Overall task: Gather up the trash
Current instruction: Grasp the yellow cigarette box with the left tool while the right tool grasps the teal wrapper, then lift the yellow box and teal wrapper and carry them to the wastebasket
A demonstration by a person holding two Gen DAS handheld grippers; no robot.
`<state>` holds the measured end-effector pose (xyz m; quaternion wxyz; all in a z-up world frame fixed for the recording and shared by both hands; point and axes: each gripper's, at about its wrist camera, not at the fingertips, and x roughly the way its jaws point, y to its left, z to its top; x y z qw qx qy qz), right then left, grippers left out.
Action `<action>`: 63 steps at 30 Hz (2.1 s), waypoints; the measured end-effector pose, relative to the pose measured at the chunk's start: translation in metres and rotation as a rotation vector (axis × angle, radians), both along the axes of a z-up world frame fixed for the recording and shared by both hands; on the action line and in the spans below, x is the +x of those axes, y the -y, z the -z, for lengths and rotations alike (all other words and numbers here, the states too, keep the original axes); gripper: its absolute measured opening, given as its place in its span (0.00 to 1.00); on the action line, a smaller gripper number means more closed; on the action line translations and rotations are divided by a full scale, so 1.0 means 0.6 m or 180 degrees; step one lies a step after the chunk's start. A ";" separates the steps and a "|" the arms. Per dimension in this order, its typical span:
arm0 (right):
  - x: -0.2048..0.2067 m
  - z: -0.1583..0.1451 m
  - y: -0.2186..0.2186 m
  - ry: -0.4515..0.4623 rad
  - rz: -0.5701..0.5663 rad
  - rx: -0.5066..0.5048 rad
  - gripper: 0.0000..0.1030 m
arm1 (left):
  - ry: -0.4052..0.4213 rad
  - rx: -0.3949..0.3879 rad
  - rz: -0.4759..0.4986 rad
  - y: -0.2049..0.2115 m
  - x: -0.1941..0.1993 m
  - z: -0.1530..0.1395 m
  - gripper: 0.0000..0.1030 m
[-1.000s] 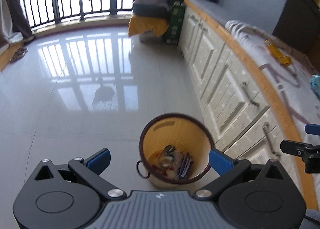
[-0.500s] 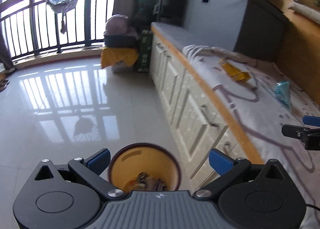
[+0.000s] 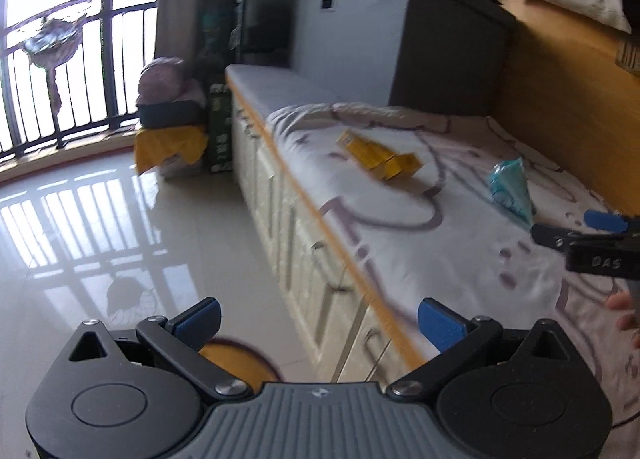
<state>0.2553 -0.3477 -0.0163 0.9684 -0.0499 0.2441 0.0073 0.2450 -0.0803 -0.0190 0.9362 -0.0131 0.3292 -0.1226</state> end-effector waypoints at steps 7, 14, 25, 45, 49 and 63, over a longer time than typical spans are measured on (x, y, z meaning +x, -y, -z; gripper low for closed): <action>0.070 0.017 0.037 0.0134 0.0301 0.0113 1.00 | 0.0142 -0.0169 0.0156 0.064 0.089 -0.021 1.00; 0.143 0.040 0.065 0.0118 0.0479 0.0199 0.97 | 0.0223 -0.0293 0.0276 0.120 0.184 -0.024 1.00; 0.212 0.055 0.081 0.0121 0.0372 0.0336 0.94 | -0.0267 -0.0537 -0.0081 0.173 0.346 0.011 1.00; 0.227 0.067 0.108 -0.0006 0.0440 0.0622 0.60 | -0.0294 -0.0145 -0.0397 0.225 0.395 0.044 0.62; 0.220 0.063 0.109 0.0045 0.0400 0.0669 0.53 | -0.0264 -0.0102 -0.0258 0.222 0.380 0.041 0.62; 0.190 0.045 0.100 0.0197 0.0327 0.0809 0.48 | 0.0185 0.0176 -0.0004 0.191 0.289 -0.002 0.62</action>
